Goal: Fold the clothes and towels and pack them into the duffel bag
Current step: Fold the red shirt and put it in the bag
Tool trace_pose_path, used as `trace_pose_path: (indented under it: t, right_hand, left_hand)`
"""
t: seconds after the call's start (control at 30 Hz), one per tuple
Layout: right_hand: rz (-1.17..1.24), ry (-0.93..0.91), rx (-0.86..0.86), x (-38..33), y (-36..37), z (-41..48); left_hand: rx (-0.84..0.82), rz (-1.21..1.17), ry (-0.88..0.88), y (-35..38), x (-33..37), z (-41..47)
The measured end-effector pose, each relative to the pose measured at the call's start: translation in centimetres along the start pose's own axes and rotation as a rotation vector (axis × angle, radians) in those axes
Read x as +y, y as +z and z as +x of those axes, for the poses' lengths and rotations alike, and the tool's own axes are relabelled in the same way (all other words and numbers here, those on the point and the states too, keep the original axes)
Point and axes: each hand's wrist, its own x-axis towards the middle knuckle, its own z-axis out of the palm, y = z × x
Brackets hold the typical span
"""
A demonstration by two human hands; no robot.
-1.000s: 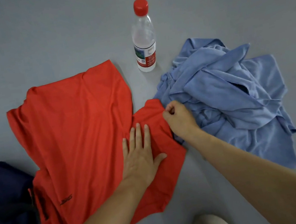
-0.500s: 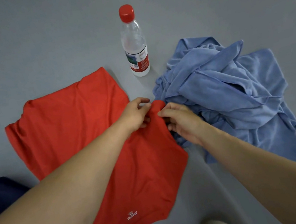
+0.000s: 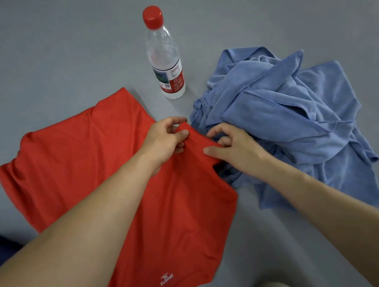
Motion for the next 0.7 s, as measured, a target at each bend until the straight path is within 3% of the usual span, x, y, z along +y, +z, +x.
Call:
trace_pose_path:
  t: [0.07, 0.13, 0.27, 0.37, 0.43, 0.57, 0.7]
  right_hand:
    - [-0.490, -0.072, 0.054, 0.3, -1.9, -0.7]
    - [-0.734, -0.098, 0.067, 0.5, -3.3, -2.0]
    - [-0.583, -0.036, 0.267, 1.2, -2.9, -4.2]
    - [-0.470, -0.108, 0.371, 2.3, -1.2, -5.6]
    - [-0.467, -0.243, 0.349, 2.9, 0.5, -6.8]
    - [-0.608, -0.557, 0.244, 4.2, 4.4, -8.0]
    - [-0.640, -0.676, 0.018, 5.0, 7.8, -7.5]
  left_hand:
    - [0.017, 0.006, 0.033, 0.1, 0.1, -0.1]
    - [0.030, 0.005, 0.058, 0.2, 0.2, -0.1]
    - [0.069, 0.053, 0.070, 1.3, 0.0, -0.1]
    - [0.238, 0.256, 0.154, 1.8, -0.8, -0.1]
    - [0.252, 0.254, 0.139, 1.7, -1.3, -1.0]
    - [0.197, -0.141, -0.056, 1.4, -2.5, -4.0]
    - [0.303, -0.260, -0.229, 0.2, -5.1, -6.8]
